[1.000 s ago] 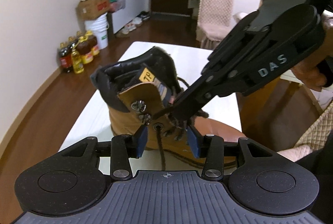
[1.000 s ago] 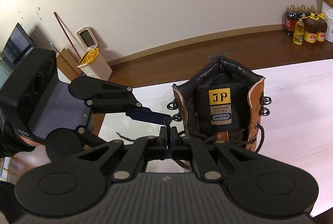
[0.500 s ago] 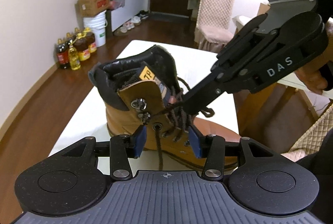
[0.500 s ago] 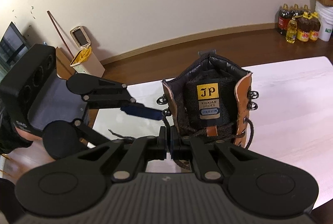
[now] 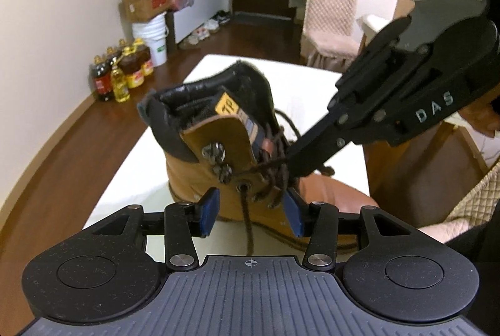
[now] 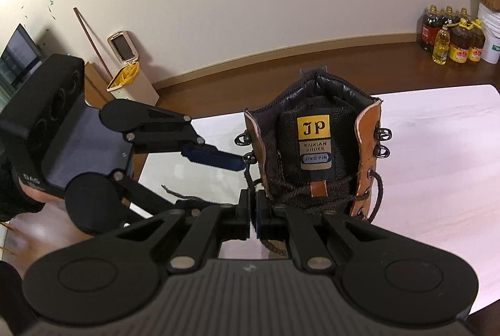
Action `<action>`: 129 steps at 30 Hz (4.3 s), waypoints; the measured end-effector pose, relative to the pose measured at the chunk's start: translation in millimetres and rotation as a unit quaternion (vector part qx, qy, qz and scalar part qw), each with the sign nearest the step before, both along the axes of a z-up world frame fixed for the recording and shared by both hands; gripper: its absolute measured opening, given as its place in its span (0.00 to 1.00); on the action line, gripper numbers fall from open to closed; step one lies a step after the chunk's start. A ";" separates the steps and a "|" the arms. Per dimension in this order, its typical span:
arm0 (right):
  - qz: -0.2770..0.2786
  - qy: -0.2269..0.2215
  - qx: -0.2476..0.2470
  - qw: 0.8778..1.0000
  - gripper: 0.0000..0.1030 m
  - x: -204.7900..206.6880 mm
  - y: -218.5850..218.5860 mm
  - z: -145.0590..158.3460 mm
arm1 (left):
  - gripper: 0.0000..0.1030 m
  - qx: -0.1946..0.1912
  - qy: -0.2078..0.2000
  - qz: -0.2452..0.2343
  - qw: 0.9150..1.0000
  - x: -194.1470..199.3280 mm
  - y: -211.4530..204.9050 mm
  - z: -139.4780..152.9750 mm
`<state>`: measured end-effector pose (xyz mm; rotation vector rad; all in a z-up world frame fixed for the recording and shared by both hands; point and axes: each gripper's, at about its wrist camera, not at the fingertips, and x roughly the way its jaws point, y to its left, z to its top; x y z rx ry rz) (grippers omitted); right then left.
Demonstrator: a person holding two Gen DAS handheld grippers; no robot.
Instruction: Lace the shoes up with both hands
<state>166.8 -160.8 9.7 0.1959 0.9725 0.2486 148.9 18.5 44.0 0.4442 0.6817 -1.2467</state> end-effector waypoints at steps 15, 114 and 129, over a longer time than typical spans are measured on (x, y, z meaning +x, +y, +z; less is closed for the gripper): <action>0.001 -0.003 -0.012 1.000 0.05 1.2 6.1 -2.1 | 0.52 0.009 -0.005 -0.027 1.000 -8.4 2.4 3.0; -0.103 0.025 0.032 0.994 0.16 -51.2 -12.2 3.4 | 0.01 0.248 0.082 0.066 0.963 -25.4 40.0 -97.9; -0.106 0.037 0.030 0.993 0.18 -50.1 -14.1 -1.1 | 0.01 0.205 0.106 0.100 0.968 -26.9 26.5 -91.5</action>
